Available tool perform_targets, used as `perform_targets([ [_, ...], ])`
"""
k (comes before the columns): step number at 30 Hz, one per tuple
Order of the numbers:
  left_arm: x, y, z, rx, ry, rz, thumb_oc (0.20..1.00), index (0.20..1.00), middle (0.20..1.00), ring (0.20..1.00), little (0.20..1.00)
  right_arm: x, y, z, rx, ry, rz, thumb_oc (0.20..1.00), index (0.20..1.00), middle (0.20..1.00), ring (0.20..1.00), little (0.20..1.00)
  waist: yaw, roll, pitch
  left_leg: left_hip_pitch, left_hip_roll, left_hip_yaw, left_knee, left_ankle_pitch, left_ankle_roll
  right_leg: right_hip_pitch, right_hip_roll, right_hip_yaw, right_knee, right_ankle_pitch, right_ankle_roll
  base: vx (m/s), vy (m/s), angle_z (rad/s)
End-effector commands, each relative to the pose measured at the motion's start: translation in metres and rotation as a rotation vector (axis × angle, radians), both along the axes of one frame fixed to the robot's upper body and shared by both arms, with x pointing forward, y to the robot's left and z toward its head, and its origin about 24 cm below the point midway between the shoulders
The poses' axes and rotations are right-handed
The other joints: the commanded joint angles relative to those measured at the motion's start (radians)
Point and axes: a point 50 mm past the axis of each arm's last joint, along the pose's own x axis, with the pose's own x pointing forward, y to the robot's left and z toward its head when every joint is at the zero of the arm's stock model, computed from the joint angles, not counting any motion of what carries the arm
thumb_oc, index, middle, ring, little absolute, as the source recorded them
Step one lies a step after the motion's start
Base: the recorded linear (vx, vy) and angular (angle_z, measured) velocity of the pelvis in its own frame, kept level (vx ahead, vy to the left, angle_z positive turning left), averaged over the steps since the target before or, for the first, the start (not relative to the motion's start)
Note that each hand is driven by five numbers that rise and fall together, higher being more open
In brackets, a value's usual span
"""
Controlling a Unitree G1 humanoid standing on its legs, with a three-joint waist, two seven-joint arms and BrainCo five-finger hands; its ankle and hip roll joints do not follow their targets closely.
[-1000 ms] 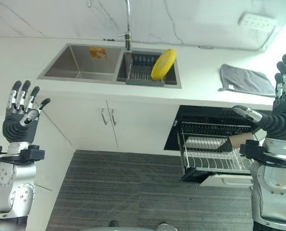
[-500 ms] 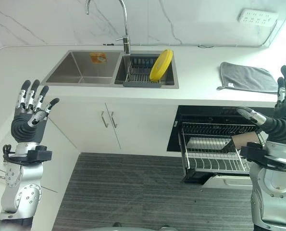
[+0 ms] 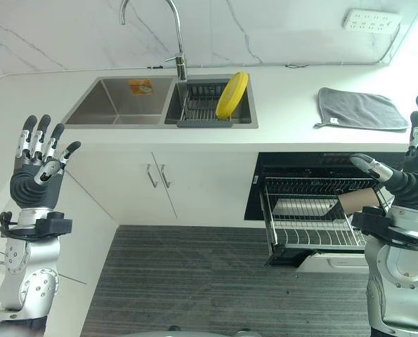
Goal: Place the dishes in the dishwasher.
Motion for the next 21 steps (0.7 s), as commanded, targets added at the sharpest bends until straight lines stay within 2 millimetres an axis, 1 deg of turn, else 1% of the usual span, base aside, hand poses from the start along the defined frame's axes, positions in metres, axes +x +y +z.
perform_targets([
  [1,-0.009,0.009,0.034,0.062,-0.167,0.010,1.000,1.000,1.000,1.000,1.000,-0.009,0.005,0.018,-0.017,-0.130,0.009,1.000,1.000,1.000,1.000,1.000,-0.008,-0.038,-0.039,0.074,-0.067,0.023,0.000,-0.178,0.052,-0.051,0.101,0.059,-0.073,0.043,-0.044,0.06,-0.169,0.05],
  [5,-0.009,0.010,0.034,0.068,-0.162,0.015,1.000,1.000,1.000,1.000,1.000,-0.009,0.004,0.019,-0.007,-0.130,0.006,1.000,1.000,1.000,1.000,1.000,-0.011,-0.034,-0.036,0.084,-0.057,0.046,0.000,-0.170,0.045,-0.049,0.113,0.050,-0.073,0.035,-0.055,0.06,-0.188,-0.03],
  [6,-0.009,0.012,0.034,0.068,-0.161,0.025,1.000,1.000,1.000,1.000,1.000,-0.008,0.004,0.018,-0.001,-0.126,0.008,1.000,1.000,1.000,1.000,1.000,-0.010,-0.034,-0.031,0.089,-0.055,0.059,0.015,-0.165,0.036,-0.045,0.115,0.044,-0.073,0.032,-0.062,0.08,-0.254,-0.11],
  [7,-0.010,0.013,0.033,0.067,-0.159,0.030,1.000,1.000,1.000,1.000,1.000,-0.008,0.004,0.018,-0.001,-0.124,0.009,1.000,1.000,1.000,1.000,1.000,-0.010,-0.037,-0.025,0.080,-0.054,0.068,0.053,-0.172,0.030,-0.042,0.112,0.040,-0.073,0.032,-0.067,0.07,-0.358,-0.24],
  [8,-0.010,0.014,0.033,0.069,-0.165,0.038,1.000,1.000,1.000,1.000,1.000,-0.007,0.003,0.019,-0.002,-0.120,0.009,1.000,1.000,1.000,1.000,1.000,-0.011,-0.051,-0.003,0.015,-0.036,0.106,0.250,-0.166,0.004,-0.033,0.098,0.025,-0.073,0.031,-0.089,0.01,-0.311,-0.24],
  [9,-0.011,0.014,0.033,0.070,-0.169,0.042,1.000,1.000,1.000,1.000,1.000,-0.007,0.002,0.020,-0.002,-0.120,0.007,1.000,1.000,1.000,1.000,1.000,-0.012,-0.055,0.007,-0.026,-0.022,0.117,0.353,-0.151,-0.013,-0.032,0.096,0.022,-0.072,0.029,-0.102,0.01,-0.407,-0.39],
  [10,-0.012,0.014,0.033,0.051,-0.174,0.035,1.000,1.000,1.000,1.000,1.000,-0.008,-0.001,0.019,0.006,-0.111,-0.003,1.000,1.000,1.000,1.000,1.000,-0.011,-0.063,0.031,-0.135,0.004,0.114,0.583,-0.097,-0.045,-0.025,0.090,0.022,-0.070,0.030,-0.127,0.02,-0.274,-0.25],
  [11,-0.013,0.014,0.033,0.044,-0.176,0.032,1.000,1.000,1.000,1.000,1.000,-0.008,-0.002,0.018,0.007,-0.109,-0.002,1.000,1.000,1.000,1.000,1.000,-0.013,-0.064,0.041,-0.188,0.015,0.102,0.668,-0.094,-0.051,-0.023,0.089,0.028,-0.067,0.032,-0.134,0.05,-0.211,-0.35],
  [12,-0.014,0.013,0.033,0.045,-0.175,0.027,1.000,1.000,1.000,1.000,1.000,-0.008,-0.003,0.018,0.009,-0.108,0.001,1.000,1.000,1.000,1.000,1.000,-0.019,-0.060,0.049,-0.233,0.037,0.093,0.697,-0.094,-0.051,-0.021,0.094,0.038,-0.066,0.035,-0.137,0.09,-0.030,-0.15],
  [13,-0.013,0.011,0.033,0.052,-0.175,0.022,1.000,1.000,1.000,1.000,1.000,-0.008,-0.003,0.018,0.011,-0.110,0.004,1.000,1.000,1.000,1.000,1.000,-0.025,-0.062,0.056,-0.244,0.051,0.098,0.660,-0.098,-0.045,-0.015,0.093,0.051,-0.066,0.034,-0.132,0.18,0.090,-0.30],
  [14,-0.012,0.007,0.035,0.061,-0.179,0.017,1.000,1.000,1.000,1.000,1.000,-0.006,-0.001,0.019,0.002,-0.111,0.007,1.000,1.000,1.000,1.000,1.000,-0.019,-0.056,0.063,-0.243,0.050,0.107,0.548,-0.093,-0.037,-0.002,0.091,0.063,-0.067,0.023,-0.122,0.33,0.239,-0.32],
  [15,-0.013,0.008,0.033,0.055,-0.178,0.027,1.000,1.000,1.000,1.000,1.000,-0.004,0.000,0.021,-0.016,-0.103,0.013,1.000,1.000,1.000,1.000,1.000,-0.009,-0.039,0.063,-0.216,0.051,0.098,0.328,-0.049,-0.039,0.017,0.100,0.084,-0.073,0.002,-0.108,0.33,0.257,-0.33],
  [16,-0.013,0.009,0.033,0.052,-0.177,0.032,1.000,1.000,1.000,1.000,1.000,-0.003,0.001,0.021,-0.019,-0.100,0.017,1.000,1.000,1.000,1.000,1.000,-0.008,-0.036,0.061,-0.210,0.051,0.091,0.278,-0.046,-0.038,0.021,0.103,0.092,-0.073,-0.005,-0.105,0.37,0.289,-0.23],
  [17,-0.013,0.010,0.031,0.044,-0.171,0.044,1.000,1.000,1.000,1.000,1.000,-0.002,0.001,0.020,-0.025,-0.093,0.024,1.000,1.000,1.000,1.000,1.000,-0.002,-0.026,0.055,-0.198,0.056,0.070,0.146,-0.020,-0.045,0.032,0.111,0.107,-0.073,-0.023,-0.097,0.36,0.271,-0.11],
  [18,-0.013,0.011,0.028,0.031,-0.162,0.050,1.000,1.000,1.000,1.000,1.000,-0.002,0.000,0.020,-0.032,-0.086,0.031,1.000,1.000,1.000,1.000,1.000,0.005,-0.018,0.049,-0.177,0.073,0.046,0.015,0.042,-0.060,0.051,0.119,0.127,-0.073,-0.044,-0.094,0.42,0.324,-0.13],
  [19,-0.014,0.010,0.025,0.027,-0.155,0.054,1.000,1.000,1.000,1.000,1.000,-0.001,-0.001,0.021,-0.036,-0.083,0.039,1.000,1.000,1.000,1.000,1.000,0.011,-0.017,0.050,-0.202,0.109,0.011,0.000,0.073,-0.078,0.074,0.125,0.146,-0.073,-0.059,-0.098,0.35,0.284,-0.23],
  [20,-0.014,0.009,0.022,0.026,-0.151,0.056,1.000,1.000,1.000,1.000,1.000,-0.001,-0.002,0.022,-0.042,-0.083,0.043,1.000,1.000,1.000,1.000,1.000,0.011,-0.016,0.048,-0.213,0.125,0.005,0.000,0.080,-0.086,0.085,0.127,0.152,-0.073,-0.067,-0.099,0.34,0.342,-0.38],
  [21,-0.014,0.008,0.019,0.020,-0.150,0.057,1.000,1.000,1.000,1.000,1.000,-0.001,-0.002,0.025,-0.053,-0.085,0.044,1.000,1.000,1.000,1.000,1.000,0.005,-0.012,0.043,-0.219,0.144,0.037,0.000,0.093,-0.093,0.103,0.124,0.145,-0.073,-0.081,-0.097,0.33,0.360,-0.56],
])
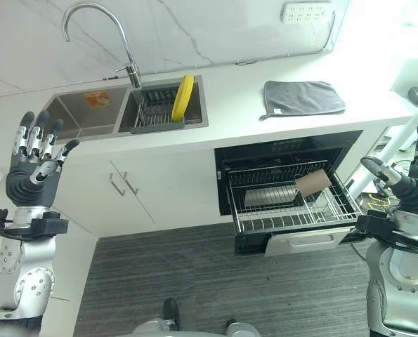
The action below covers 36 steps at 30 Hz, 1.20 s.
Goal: Place the dishes in the dishwasher.
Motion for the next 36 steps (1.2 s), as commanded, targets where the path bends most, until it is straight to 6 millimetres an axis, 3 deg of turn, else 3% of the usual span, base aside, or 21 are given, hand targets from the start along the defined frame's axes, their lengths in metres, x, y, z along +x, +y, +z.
perform_targets([
  [1,-0.016,0.001,0.029,0.064,-0.178,0.029,1.000,1.000,1.000,1.000,1.000,-0.005,0.006,0.037,-0.105,-0.143,0.059,1.000,1.000,1.000,1.000,1.000,0.012,-0.016,-0.005,0.034,0.064,0.078,0.011,0.062,-0.062,0.137,0.018,0.049,-0.101,-0.045,0.022,0.47,0.546,-0.47],
  [4,-0.015,0.008,0.028,0.040,-0.167,0.051,1.000,1.000,1.000,1.000,1.000,-0.009,0.002,0.037,-0.107,-0.128,0.059,1.000,1.000,1.000,1.000,1.000,0.011,-0.024,-0.025,0.068,0.047,0.105,0.011,0.030,-0.048,0.186,-0.033,0.032,-0.101,-0.054,0.052,0.42,0.526,-0.36],
  [7,-0.009,0.001,0.039,0.079,-0.200,-0.021,1.000,1.000,1.000,1.000,1.000,-0.016,0.004,0.038,-0.100,-0.174,0.016,1.000,1.000,1.000,1.000,1.000,0.051,-0.060,-0.045,0.080,-0.023,0.097,0.019,-0.001,-0.004,0.201,-0.103,-0.026,-0.026,-0.059,0.106,0.31,0.466,-0.07],
  [8,-0.008,0.001,0.040,0.076,-0.202,-0.032,1.000,1.000,1.000,1.000,1.000,-0.016,0.004,0.038,-0.098,-0.177,0.008,1.000,1.000,1.000,1.000,1.000,0.054,-0.065,-0.047,0.084,-0.031,0.098,0.019,-0.004,0.004,0.194,-0.112,-0.034,-0.001,-0.044,0.114,0.30,0.522,0.78],
  [9,-0.005,-0.003,0.043,0.076,-0.209,-0.060,1.000,1.000,1.000,1.000,1.000,-0.015,0.005,0.038,-0.095,-0.185,-0.015,1.000,1.000,1.000,1.000,1.000,0.056,-0.079,-0.053,0.106,-0.058,0.093,0.013,-0.017,0.027,0.148,-0.141,-0.055,0.096,0.016,0.131,0.21,0.366,0.75],
  [11,-0.003,-0.006,0.045,0.084,-0.217,-0.068,1.000,1.000,1.000,1.000,1.000,-0.017,0.005,0.036,-0.098,-0.187,-0.033,1.000,1.000,1.000,1.000,1.000,0.055,-0.083,-0.055,0.132,-0.086,0.076,0.011,-0.033,0.049,0.085,-0.149,-0.054,0.224,0.077,0.133,0.22,0.351,0.52],
  [15,-0.005,-0.007,0.045,0.077,-0.212,-0.071,1.000,1.000,1.000,1.000,1.000,-0.020,0.002,0.030,-0.079,-0.184,-0.063,1.000,1.000,1.000,1.000,1.000,0.059,-0.080,-0.062,0.158,-0.125,0.044,0.011,-0.057,0.074,0.020,-0.144,-0.044,0.370,0.113,0.120,0.19,0.237,0.41],
  [18,-0.004,-0.009,0.043,0.074,-0.190,-0.086,1.000,1.000,1.000,1.000,1.000,-0.019,0.003,0.024,-0.064,-0.168,-0.070,1.000,1.000,1.000,1.000,1.000,0.062,-0.066,-0.059,0.196,-0.150,0.041,0.011,-0.084,0.096,-0.047,-0.180,-0.086,0.496,0.173,0.114,0.17,0.226,0.20],
  [19,-0.003,-0.010,0.044,0.076,-0.189,-0.081,1.000,1.000,1.000,1.000,1.000,-0.015,0.005,0.025,-0.071,-0.161,-0.061,1.000,1.000,1.000,1.000,1.000,0.054,-0.060,-0.052,0.208,-0.147,0.040,0.011,-0.089,0.097,-0.087,-0.158,-0.083,0.519,0.153,0.106,0.14,0.184,-0.09],
  [20,-0.002,-0.010,0.045,0.073,-0.191,-0.088,1.000,1.000,1.000,1.000,1.000,-0.014,0.004,0.025,-0.079,-0.151,-0.062,1.000,1.000,1.000,1.000,1.000,0.052,-0.064,-0.050,0.203,-0.150,0.038,0.011,-0.086,0.095,-0.089,-0.118,-0.071,0.484,0.107,0.100,0.14,0.105,0.02],
  [24,-0.003,-0.009,0.048,0.070,-0.195,-0.071,1.000,1.000,1.000,1.000,1.000,-0.003,0.007,0.032,-0.118,-0.140,-0.043,1.000,1.000,1.000,1.000,1.000,0.073,-0.071,-0.035,0.217,-0.153,0.022,0.011,-0.090,0.090,-0.112,-0.092,-0.145,0.436,0.090,0.106,0.14,0.030,0.02],
  [26,-0.001,-0.009,0.046,0.047,-0.174,-0.073,1.000,1.000,1.000,1.000,1.000,0.000,0.009,0.036,-0.119,-0.139,-0.028,1.000,1.000,1.000,1.000,1.000,0.076,-0.078,-0.031,0.222,-0.151,0.013,0.011,-0.096,0.083,-0.112,-0.068,-0.161,0.326,0.072,0.100,0.14,-0.115,-0.22],
  [29,0.002,-0.009,0.042,0.034,-0.161,-0.071,1.000,1.000,1.000,1.000,1.000,0.000,0.005,0.034,-0.098,-0.136,-0.038,1.000,1.000,1.000,1.000,1.000,0.064,-0.079,-0.026,0.239,-0.135,0.014,0.011,-0.113,0.066,-0.105,-0.071,-0.178,0.116,0.066,0.086,0.14,-0.191,-0.17],
  [30,0.001,-0.008,0.041,0.039,-0.160,-0.056,1.000,1.000,1.000,1.000,1.000,-0.002,0.005,0.032,-0.087,-0.135,-0.027,1.000,1.000,1.000,1.000,1.000,0.052,-0.075,-0.025,0.244,-0.136,0.013,0.011,-0.120,0.071,-0.106,-0.060,-0.157,0.113,0.079,0.089,0.07,-0.091,-0.25],
  [32,-0.001,-0.010,0.040,0.047,-0.159,-0.066,1.000,1.000,1.000,1.000,1.000,-0.003,0.000,0.029,-0.042,-0.126,-0.046,1.000,1.000,1.000,1.000,1.000,0.046,-0.070,-0.028,0.249,-0.128,0.019,0.011,-0.123,0.070,-0.086,-0.032,-0.129,0.069,0.042,0.077,0.09,-0.141,-0.27],
  [36,-0.001,-0.011,0.041,0.049,-0.164,-0.067,1.000,1.000,1.000,1.000,1.000,0.003,-0.002,0.017,0.006,-0.040,-0.047,1.000,1.000,1.000,1.000,1.000,0.035,-0.067,-0.050,0.260,-0.144,0.027,0.011,-0.140,0.073,-0.036,-0.023,-0.098,-0.031,0.058,0.073,0.10,-0.140,-0.13],
])
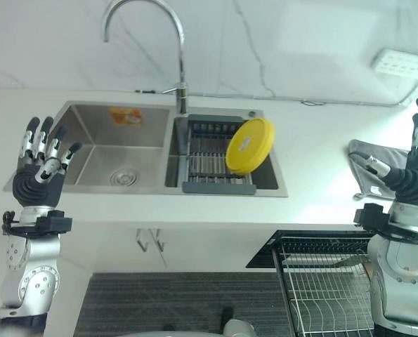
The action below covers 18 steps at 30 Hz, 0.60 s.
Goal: Place the dishes in the dishwasher.
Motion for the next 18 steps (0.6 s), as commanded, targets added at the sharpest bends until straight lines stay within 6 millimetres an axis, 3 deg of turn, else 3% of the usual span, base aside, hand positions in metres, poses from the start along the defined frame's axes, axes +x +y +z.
perform_targets([
  [1,-0.003,0.000,0.036,0.046,-0.172,-0.008,1.000,1.000,1.000,1.000,1.000,0.003,0.002,0.012,0.041,-0.042,0.021,1.000,1.000,1.000,1.000,1.000,-0.008,-0.024,-0.018,-0.036,-0.050,-0.049,0.004,-0.068,0.023,0.086,0.022,0.050,-0.043,-0.064,0.008,0.10,-0.101,-0.03],
  [6,-0.003,0.002,0.038,0.076,-0.176,-0.001,1.000,1.000,1.000,1.000,1.000,0.010,0.004,-0.005,0.112,0.083,0.093,1.000,1.000,1.000,1.000,1.000,-0.023,-0.015,-0.033,-0.020,-0.053,-0.037,0.004,-0.084,0.025,0.107,0.032,0.068,-0.073,-0.062,0.003,0.08,-0.085,-0.06],
  [9,-0.005,0.000,0.039,0.082,-0.193,0.002,1.000,1.000,1.000,1.000,1.000,0.018,0.018,-0.014,0.096,0.164,0.204,1.000,1.000,1.000,1.000,1.000,-0.024,-0.010,-0.040,-0.011,-0.055,-0.035,0.004,-0.092,0.027,0.115,0.032,0.073,-0.089,-0.059,0.001,0.04,-0.056,-0.06],
  [13,-0.003,0.000,0.042,0.113,-0.207,0.014,1.000,1.000,1.000,1.000,1.000,0.028,0.029,-0.017,0.079,0.216,0.345,1.000,1.000,1.000,1.000,1.000,-0.020,-0.010,-0.044,-0.007,-0.055,-0.034,0.004,-0.096,0.026,0.118,0.030,0.070,-0.096,-0.058,0.001,0.02,-0.056,-0.02],
  [14,0.002,-0.003,0.043,0.130,-0.215,0.013,1.000,1.000,1.000,1.000,1.000,0.041,0.035,-0.018,0.087,0.241,0.406,1.000,1.000,1.000,1.000,1.000,-0.012,-0.013,-0.045,-0.004,-0.054,-0.037,0.004,-0.099,0.025,0.122,0.029,0.062,-0.096,-0.060,0.001,0.01,-0.089,0.03],
  [18,0.004,-0.005,0.045,0.154,-0.224,0.019,1.000,1.000,1.000,1.000,1.000,0.050,0.032,-0.023,0.186,0.237,0.428,1.000,1.000,1.000,1.000,1.000,-0.001,-0.019,-0.047,0.002,-0.053,-0.043,0.004,-0.102,0.023,0.131,0.028,0.052,-0.096,-0.063,-0.001,0.00,-0.047,0.07],
])
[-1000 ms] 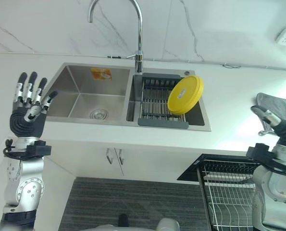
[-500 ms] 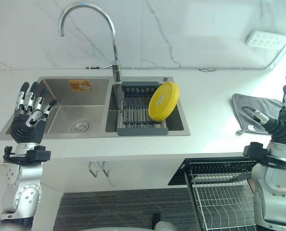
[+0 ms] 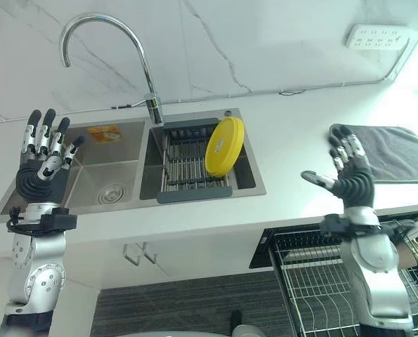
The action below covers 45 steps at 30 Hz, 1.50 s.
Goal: Place the dishes in the dishwasher.
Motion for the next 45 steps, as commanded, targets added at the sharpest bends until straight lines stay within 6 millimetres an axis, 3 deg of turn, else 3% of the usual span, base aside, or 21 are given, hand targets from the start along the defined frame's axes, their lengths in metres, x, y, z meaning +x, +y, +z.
perform_targets([
  [1,-0.005,0.009,0.028,0.126,-0.138,0.050,1.000,1.000,1.000,1.000,1.000,0.004,-0.004,0.013,0.110,-0.096,0.010,1.000,1.000,1.000,1.000,1.000,0.020,-0.098,-0.042,0.004,-0.087,-0.030,0.004,-0.104,0.041,0.112,-0.019,0.035,-0.046,-0.085,0.024,-0.02,-0.032,0.12],
  [9,0.000,0.006,0.027,0.137,-0.131,0.049,1.000,1.000,1.000,1.000,1.000,0.026,0.001,-0.002,0.130,-0.008,0.078,1.000,1.000,1.000,1.000,1.000,0.060,-0.112,-0.048,0.012,-0.088,-0.047,0.004,-0.110,0.040,0.133,-0.024,0.003,-0.053,-0.093,0.019,-0.02,-0.027,0.12],
  [16,0.002,0.006,0.025,0.138,-0.120,0.043,1.000,1.000,1.000,1.000,1.000,0.042,-0.018,-0.012,0.151,0.064,-0.003,1.000,1.000,1.000,1.000,1.000,0.090,-0.122,-0.047,0.019,-0.088,-0.059,0.004,-0.111,0.036,0.147,-0.025,-0.020,-0.053,-0.099,0.016,-0.01,-0.009,0.11],
  [26,0.012,0.002,0.028,0.136,-0.100,0.010,1.000,1.000,1.000,1.000,1.000,0.071,-0.041,-0.007,0.178,0.147,-0.068,1.000,1.000,1.000,1.000,1.000,0.132,-0.131,-0.046,0.027,-0.088,-0.070,0.004,-0.115,0.031,0.164,-0.023,-0.044,-0.053,-0.110,0.010,0.00,-0.008,0.06],
  [40,0.017,0.002,0.031,0.138,-0.093,-0.003,1.000,1.000,1.000,1.000,1.000,0.087,-0.059,-0.011,0.247,0.261,-0.091,1.000,1.000,1.000,1.000,1.000,0.155,-0.133,-0.047,0.032,-0.089,-0.077,0.004,-0.113,0.027,0.178,-0.022,-0.058,-0.053,-0.116,0.003,0.00,0.003,0.04],
  [45,0.020,0.002,0.031,0.134,-0.090,-0.011,1.000,1.000,1.000,1.000,1.000,0.093,-0.058,-0.018,0.381,0.306,-0.014,1.000,1.000,1.000,1.000,1.000,0.165,-0.134,-0.049,0.034,-0.091,-0.083,0.004,-0.112,0.025,0.183,-0.022,-0.065,-0.053,-0.119,0.000,0.00,0.002,0.01],
])
